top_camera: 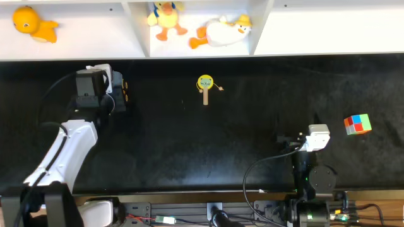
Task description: Store Toys
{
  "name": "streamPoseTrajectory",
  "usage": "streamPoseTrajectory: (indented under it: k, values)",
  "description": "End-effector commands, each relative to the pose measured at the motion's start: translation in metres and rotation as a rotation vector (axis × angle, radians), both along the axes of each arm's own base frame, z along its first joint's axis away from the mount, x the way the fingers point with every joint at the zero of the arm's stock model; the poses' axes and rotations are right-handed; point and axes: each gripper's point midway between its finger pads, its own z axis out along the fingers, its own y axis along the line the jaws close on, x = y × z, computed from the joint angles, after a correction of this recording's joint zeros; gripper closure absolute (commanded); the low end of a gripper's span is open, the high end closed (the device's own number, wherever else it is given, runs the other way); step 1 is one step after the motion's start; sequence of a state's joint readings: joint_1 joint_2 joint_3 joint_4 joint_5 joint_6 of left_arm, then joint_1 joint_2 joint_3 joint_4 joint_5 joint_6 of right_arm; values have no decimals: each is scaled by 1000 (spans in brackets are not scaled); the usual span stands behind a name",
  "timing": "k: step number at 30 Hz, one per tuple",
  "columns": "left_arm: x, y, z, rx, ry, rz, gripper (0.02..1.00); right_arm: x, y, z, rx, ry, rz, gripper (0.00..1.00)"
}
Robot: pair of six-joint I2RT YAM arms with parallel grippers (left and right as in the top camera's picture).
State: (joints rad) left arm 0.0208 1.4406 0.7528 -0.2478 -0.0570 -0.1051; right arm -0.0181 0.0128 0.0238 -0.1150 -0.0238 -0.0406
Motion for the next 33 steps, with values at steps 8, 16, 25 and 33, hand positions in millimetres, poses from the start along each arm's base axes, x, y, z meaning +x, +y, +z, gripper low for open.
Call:
streamPoseTrajectory:
  k: [8, 16, 25, 33]
  values:
    - [-4, -3, 40, -6, -105, -9, 671, 0, 1, 2, 4, -10, 7, 5]
    - [-2, -3, 76, -4, -221, -9, 684, 0, 1, 2, 4, -10, 7, 5]
    - [10, -3, 104, -2, -341, -10, 702, 0, 1, 2, 4, -10, 7, 5]
    - [29, -2, 127, 1, -461, -10, 700, 0, 1, 2, 4, -10, 7, 1]
